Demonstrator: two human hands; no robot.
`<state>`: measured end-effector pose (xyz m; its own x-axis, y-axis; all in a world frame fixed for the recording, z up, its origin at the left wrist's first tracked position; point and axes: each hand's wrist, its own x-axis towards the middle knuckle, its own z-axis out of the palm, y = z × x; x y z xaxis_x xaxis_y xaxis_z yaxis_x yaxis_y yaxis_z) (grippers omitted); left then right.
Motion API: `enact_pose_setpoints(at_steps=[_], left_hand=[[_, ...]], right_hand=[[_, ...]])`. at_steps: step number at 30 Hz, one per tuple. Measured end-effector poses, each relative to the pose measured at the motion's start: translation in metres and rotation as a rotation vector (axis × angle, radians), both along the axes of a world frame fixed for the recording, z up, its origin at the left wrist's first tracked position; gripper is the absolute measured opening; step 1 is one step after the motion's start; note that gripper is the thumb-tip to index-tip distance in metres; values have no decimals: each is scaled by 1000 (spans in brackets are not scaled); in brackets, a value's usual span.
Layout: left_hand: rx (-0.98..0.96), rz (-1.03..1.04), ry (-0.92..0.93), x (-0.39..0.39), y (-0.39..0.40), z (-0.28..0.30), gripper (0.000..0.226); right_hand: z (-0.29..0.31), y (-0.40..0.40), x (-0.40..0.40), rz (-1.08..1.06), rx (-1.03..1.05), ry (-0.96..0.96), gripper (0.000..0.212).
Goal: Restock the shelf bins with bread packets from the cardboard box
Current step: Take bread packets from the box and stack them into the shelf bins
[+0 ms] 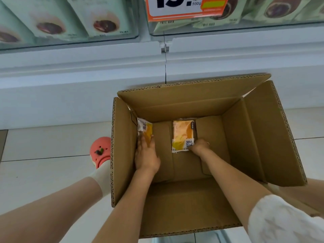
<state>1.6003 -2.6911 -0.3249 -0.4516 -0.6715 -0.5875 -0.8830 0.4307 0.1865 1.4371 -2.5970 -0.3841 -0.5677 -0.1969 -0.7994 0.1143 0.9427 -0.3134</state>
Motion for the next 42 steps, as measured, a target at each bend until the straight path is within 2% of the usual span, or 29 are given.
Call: enact_pose_setpoints(at_steps=[3, 5, 8, 11, 13, 17, 21, 24, 28, 30, 32, 34, 36, 38, 40, 42], left_hand=[[9, -2, -8, 1, 1, 0, 78], [13, -4, -10, 1, 1, 1, 78], [26, -6, -3, 1, -1, 4, 78], [28, 12, 20, 1, -3, 7, 75], [31, 14, 34, 1, -3, 11, 73], [19, -19, 59, 5, -4, 16, 70], [3, -17, 142, 0, -1, 28, 60], [101, 48, 267, -11, -1, 40, 50], [186, 239, 550, -33, -6, 78, 45], [314, 368, 714, -44, -11, 105, 44], [587, 423, 872, -49, -18, 133, 46], [787, 337, 977, -49, -25, 158, 47], [838, 281, 1099, -48, -28, 181, 42], [682, 287, 1167, -54, -21, 206, 38], [323, 304, 1230, -68, -14, 230, 40], [-43, 231, 1312, -82, -8, 258, 40]], right_hand=[[1, 0, 2, -24, -51, 67, 25], [0, 2, 3, -96, -95, 41, 9], [2, 3, 4, -333, -186, -34, 26], [5, 5, 6, -497, -266, -23, 22], [15, 5, 7, -502, -304, 69, 20], [45, 8, 2, -186, -411, 336, 15], [89, 15, -12, 250, -487, 445, 17], [134, 22, -20, 527, -502, 515, 28], [204, 37, -27, 773, -550, 622, 36], [236, 47, -27, 837, -569, 674, 42], [264, 54, -25, 810, -664, 738, 43], [285, 57, -24, 705, -844, 815, 39], [300, 56, -24, 553, -1026, 887, 34], [316, 54, -23, 327, -1160, 890, 31], [331, 53, -23, 141, -1255, 849, 32], [345, 53, -26, 20, -1329, 754, 32]])
